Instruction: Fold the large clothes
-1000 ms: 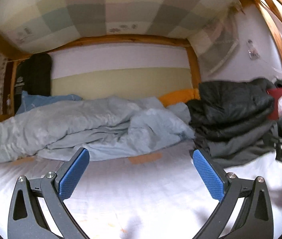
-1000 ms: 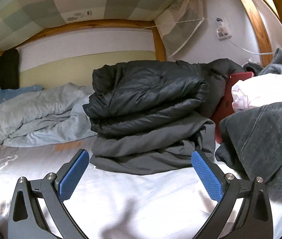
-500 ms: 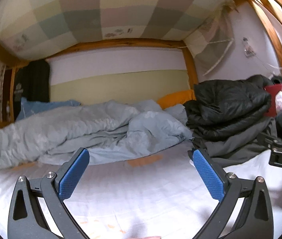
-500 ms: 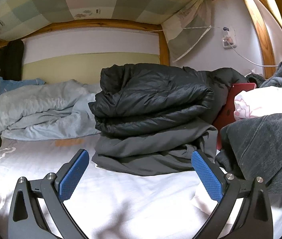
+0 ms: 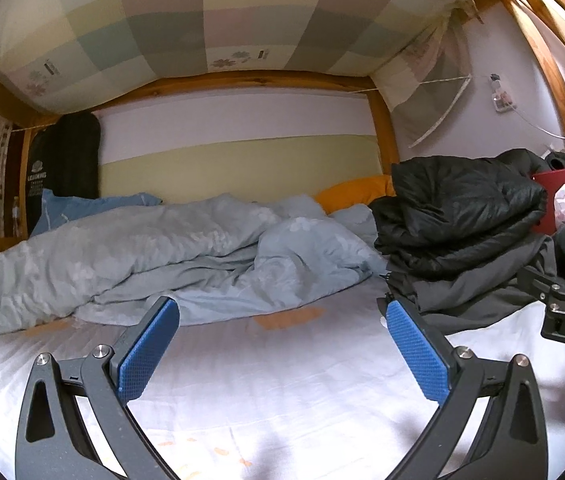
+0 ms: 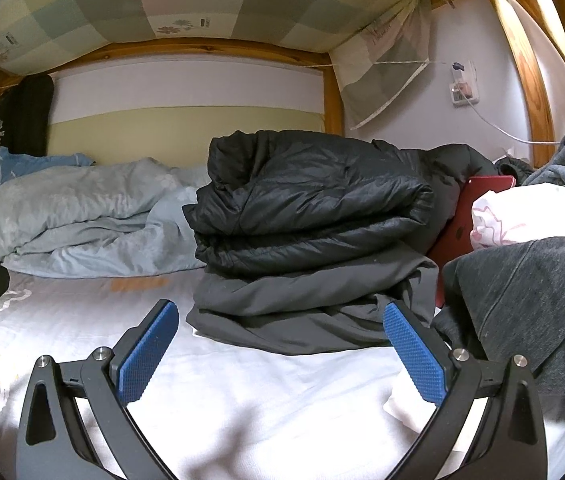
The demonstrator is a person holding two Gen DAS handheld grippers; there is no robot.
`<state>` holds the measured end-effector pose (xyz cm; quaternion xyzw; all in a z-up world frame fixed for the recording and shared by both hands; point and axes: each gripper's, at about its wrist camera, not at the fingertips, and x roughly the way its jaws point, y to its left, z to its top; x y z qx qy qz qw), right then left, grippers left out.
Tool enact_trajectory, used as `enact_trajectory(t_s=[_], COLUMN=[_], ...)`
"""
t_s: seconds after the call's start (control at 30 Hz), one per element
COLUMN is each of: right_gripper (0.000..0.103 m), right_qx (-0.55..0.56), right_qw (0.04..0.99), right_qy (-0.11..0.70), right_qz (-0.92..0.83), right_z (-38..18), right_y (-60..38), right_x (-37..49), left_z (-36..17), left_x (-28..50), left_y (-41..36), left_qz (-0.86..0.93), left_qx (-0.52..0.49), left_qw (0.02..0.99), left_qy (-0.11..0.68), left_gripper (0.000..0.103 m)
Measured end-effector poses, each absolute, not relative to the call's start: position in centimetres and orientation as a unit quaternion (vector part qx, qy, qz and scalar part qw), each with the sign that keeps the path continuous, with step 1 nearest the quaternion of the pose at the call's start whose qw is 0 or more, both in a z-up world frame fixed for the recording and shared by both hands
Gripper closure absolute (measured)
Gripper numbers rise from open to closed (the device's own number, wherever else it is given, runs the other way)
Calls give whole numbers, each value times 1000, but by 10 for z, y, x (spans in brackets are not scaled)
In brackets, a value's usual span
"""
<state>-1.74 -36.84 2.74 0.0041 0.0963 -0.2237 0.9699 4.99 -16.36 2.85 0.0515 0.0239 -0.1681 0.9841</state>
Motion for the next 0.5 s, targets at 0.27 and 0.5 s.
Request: enact_trajectory(t_s=[0.27, 0.5], right_gripper=[0, 0], right_qx=[7, 6], right_qw=[969, 969], right_qy=[102, 102], right_qz=[-226, -227], right_z=[28, 28], right_y=[-369, -369], right_x=[-17, -18], left_z=[29, 30], left_x=[52, 50], left_y=[-163, -164], left_qz=[-166, -156], left_qx=[50, 50], left_qw=[984, 986], left_qy=[32, 28], left_gripper=[0, 0])
